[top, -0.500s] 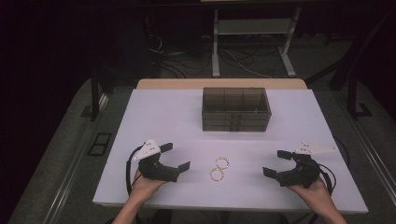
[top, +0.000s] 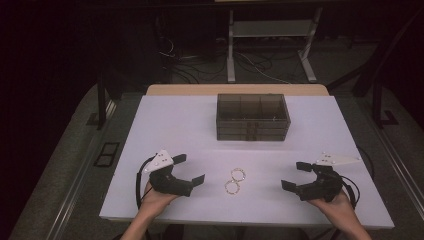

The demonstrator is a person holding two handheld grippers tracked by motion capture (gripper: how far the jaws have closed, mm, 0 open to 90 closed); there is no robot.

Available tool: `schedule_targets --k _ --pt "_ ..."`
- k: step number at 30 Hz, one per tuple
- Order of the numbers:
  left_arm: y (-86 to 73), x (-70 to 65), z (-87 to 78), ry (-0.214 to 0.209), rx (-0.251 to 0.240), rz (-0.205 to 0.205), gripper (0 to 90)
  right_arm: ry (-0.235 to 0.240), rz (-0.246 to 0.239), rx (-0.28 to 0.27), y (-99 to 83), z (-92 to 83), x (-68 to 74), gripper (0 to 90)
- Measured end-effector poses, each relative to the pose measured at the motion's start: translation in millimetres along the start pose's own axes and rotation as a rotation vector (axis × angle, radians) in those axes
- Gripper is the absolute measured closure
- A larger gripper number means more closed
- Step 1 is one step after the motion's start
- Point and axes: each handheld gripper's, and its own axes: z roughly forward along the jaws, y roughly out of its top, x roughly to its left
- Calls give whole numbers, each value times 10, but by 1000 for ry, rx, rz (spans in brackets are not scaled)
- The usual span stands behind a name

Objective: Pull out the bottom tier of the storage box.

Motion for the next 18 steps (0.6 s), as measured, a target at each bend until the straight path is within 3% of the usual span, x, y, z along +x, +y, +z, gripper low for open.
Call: schedule_targets --k 18 --pt "-6 -22 12 -11 15 8 0 6 -3 8 49 -32 25 4"
